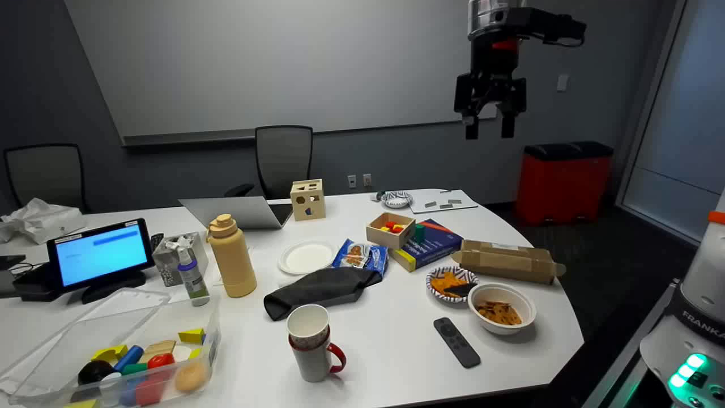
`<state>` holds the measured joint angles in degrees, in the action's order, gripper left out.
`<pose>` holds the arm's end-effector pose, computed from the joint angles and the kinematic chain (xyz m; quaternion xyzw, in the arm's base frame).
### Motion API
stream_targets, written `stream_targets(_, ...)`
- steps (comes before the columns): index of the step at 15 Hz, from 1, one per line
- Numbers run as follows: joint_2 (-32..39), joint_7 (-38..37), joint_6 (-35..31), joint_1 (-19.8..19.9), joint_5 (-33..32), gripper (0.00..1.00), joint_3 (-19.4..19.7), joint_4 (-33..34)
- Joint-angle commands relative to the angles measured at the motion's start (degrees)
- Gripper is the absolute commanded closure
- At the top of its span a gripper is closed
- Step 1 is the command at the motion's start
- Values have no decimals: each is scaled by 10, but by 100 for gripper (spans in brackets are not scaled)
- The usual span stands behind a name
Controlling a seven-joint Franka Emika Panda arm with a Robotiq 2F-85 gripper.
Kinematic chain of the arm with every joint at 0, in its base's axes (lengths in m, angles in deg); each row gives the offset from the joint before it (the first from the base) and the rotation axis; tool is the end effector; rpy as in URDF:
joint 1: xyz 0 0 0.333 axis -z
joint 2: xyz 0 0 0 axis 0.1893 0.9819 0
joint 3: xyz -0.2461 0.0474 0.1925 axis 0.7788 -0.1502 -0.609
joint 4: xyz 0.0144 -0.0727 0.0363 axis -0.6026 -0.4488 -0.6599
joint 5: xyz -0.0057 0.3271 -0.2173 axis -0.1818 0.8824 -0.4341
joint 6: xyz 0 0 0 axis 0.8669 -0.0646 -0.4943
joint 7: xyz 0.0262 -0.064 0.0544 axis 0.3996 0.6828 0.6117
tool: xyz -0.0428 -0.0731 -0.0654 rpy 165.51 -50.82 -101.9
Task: Press the button on the remote
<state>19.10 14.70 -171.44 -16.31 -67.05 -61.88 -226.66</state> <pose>0.3518 0.0945 0.5139 -0.9933 0.0432 0.0776 0.0739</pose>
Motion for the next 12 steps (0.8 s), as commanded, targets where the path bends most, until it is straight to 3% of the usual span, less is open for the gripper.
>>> stream_targets(1, 0, 3, 2, 7, 3, 0, -5, 1)
stream_targets(4, 2, -3, -13, 8, -1, 0, -13, -8)
stream_targets(12, 68, -79, -229, -2, -2, 0, -82, -112)
